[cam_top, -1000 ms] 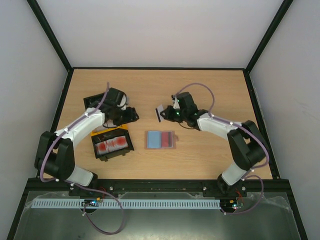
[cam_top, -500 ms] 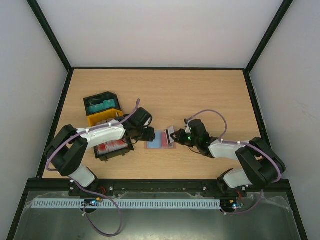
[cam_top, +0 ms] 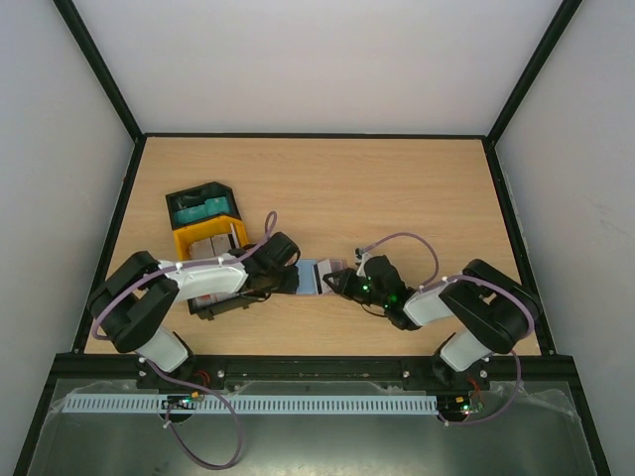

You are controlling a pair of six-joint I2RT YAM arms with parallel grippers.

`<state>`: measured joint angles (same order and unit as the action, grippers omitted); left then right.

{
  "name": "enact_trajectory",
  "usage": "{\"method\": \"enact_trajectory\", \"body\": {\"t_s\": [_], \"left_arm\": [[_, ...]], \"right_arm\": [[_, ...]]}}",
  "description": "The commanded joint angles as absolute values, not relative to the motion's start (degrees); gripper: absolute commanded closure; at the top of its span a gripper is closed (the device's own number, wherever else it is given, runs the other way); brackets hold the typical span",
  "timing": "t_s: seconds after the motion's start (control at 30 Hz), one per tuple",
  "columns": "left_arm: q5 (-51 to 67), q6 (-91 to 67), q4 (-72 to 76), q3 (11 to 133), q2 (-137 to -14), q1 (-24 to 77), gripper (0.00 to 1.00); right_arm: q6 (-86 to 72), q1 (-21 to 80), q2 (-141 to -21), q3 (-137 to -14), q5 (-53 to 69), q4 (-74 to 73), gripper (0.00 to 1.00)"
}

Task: Put the credit cards into the card holder
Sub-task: Insert the credit card into the card holder.

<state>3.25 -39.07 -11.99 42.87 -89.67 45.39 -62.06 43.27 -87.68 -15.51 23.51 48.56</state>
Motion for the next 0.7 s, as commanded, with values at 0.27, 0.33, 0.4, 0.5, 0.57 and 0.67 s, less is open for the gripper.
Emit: {"method": "enact_trajectory", "body": {"t_s": [0.27, 0.33, 0.4, 0.5, 0.57, 0.67], "left_arm": [[2.1, -40.8, -11.4, 40.0, -90.1, 46.0, 0.74], [2.6, -41.0, -11.2, 40.1, -90.2, 45.9, 0.75], [3.1, -41.0, -11.3, 40.7, -90.5, 46.0, 0.75], [3.5, -40.8, -12.1, 41.8, -91.4, 46.0, 0.75], [4.2, -40.9, -12.3, 42.6, -92.2, 46.0, 0.75], [6.5, -41.0, -11.8, 43.5, -93.2, 46.0, 0.75]], "right_arm": [[-61.9, 44.1, -87.6, -14.5, 11.6, 49.4, 0.98], [-61.4, 44.1, -89.2, -15.4, 13.4, 49.9, 0.98], [-61.3, 44.1, -91.2, -16.0, 15.8, 51.5, 0.98], [-61.1, 44.1, -93.0, -17.0, 17.3, 51.7, 0.98], [-60.8, 44.1, -93.7, -17.4, 17.9, 51.7, 0.98], [-60.5, 44.1, -94.9, -17.8, 19.5, 52.1, 0.98]]}}
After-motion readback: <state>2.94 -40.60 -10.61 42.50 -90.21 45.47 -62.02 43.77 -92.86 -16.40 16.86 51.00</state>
